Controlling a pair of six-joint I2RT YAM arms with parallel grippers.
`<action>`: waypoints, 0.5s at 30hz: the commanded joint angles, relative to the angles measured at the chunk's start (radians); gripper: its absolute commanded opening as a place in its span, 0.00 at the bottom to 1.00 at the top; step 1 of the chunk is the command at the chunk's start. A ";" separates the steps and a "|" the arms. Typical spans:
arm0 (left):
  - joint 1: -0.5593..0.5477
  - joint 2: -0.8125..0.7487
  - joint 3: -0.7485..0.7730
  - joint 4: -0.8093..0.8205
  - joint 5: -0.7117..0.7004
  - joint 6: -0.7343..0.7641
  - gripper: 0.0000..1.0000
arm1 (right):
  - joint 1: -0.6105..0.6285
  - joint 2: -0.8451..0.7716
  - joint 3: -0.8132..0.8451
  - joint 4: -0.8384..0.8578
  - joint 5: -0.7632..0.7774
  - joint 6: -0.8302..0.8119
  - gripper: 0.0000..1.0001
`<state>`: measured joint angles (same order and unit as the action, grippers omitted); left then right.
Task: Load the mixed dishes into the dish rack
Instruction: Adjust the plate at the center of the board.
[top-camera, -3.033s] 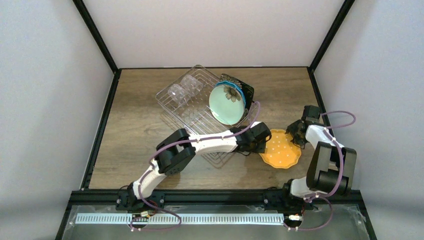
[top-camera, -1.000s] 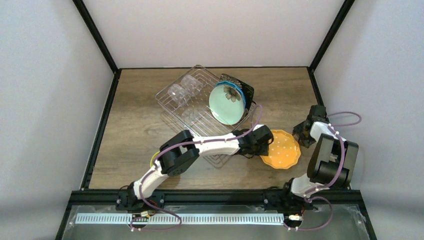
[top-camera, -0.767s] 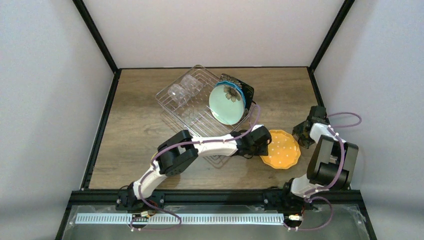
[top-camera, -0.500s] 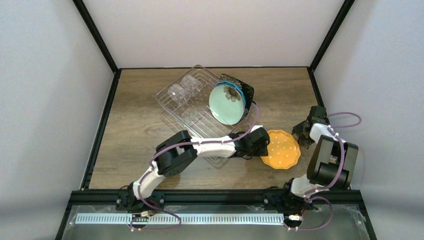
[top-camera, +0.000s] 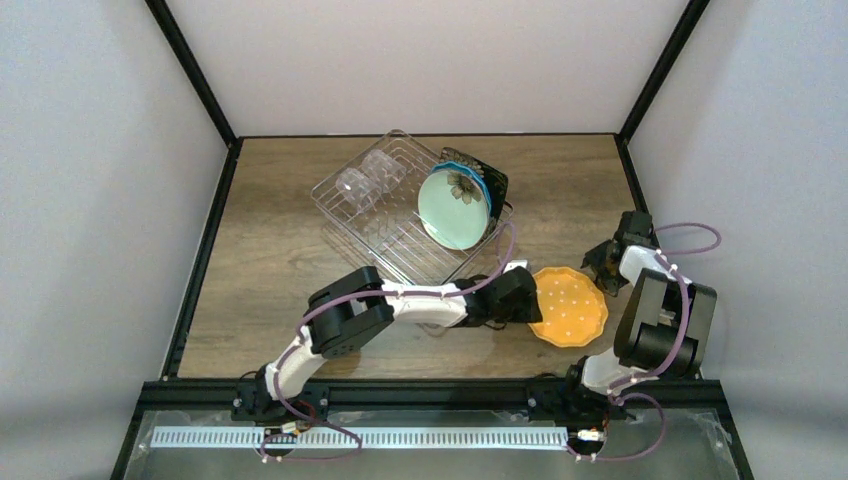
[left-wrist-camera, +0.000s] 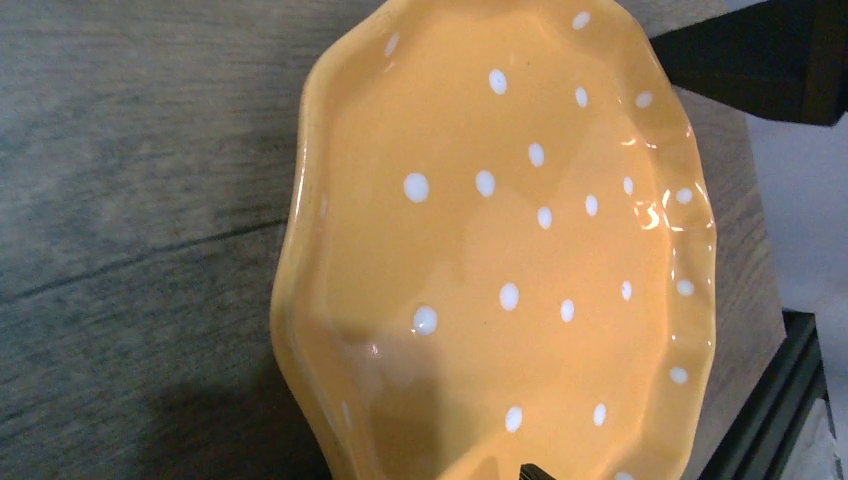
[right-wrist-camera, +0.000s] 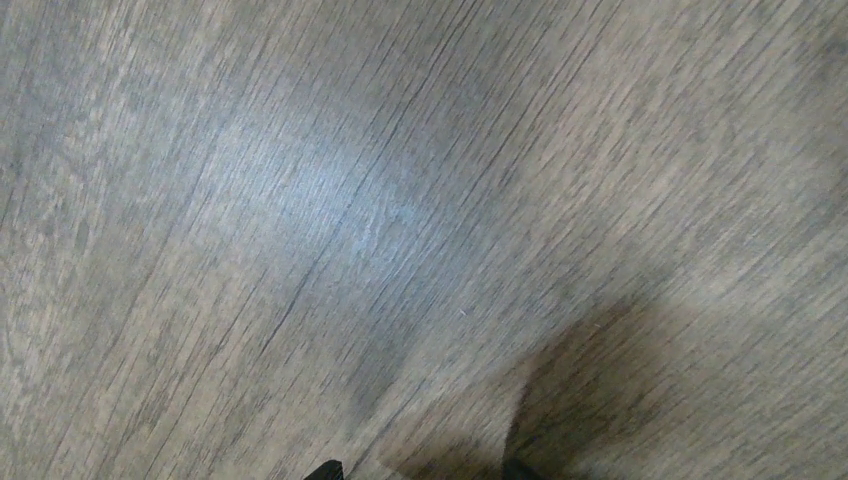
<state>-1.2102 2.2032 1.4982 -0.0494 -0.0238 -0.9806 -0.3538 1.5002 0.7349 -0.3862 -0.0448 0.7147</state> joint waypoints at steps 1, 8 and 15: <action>-0.014 -0.038 -0.029 0.164 0.020 -0.024 1.00 | 0.010 0.056 -0.034 -0.099 -0.078 -0.004 0.91; -0.014 -0.076 -0.083 0.238 -0.012 -0.038 1.00 | 0.010 0.068 -0.041 -0.096 -0.078 -0.022 0.91; -0.010 -0.079 -0.076 0.237 -0.024 -0.040 1.00 | 0.010 0.060 -0.032 -0.105 -0.056 -0.019 0.91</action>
<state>-1.2163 2.1796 1.4113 0.0803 -0.0219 -1.0161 -0.3538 1.5120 0.7410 -0.3771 -0.0757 0.6907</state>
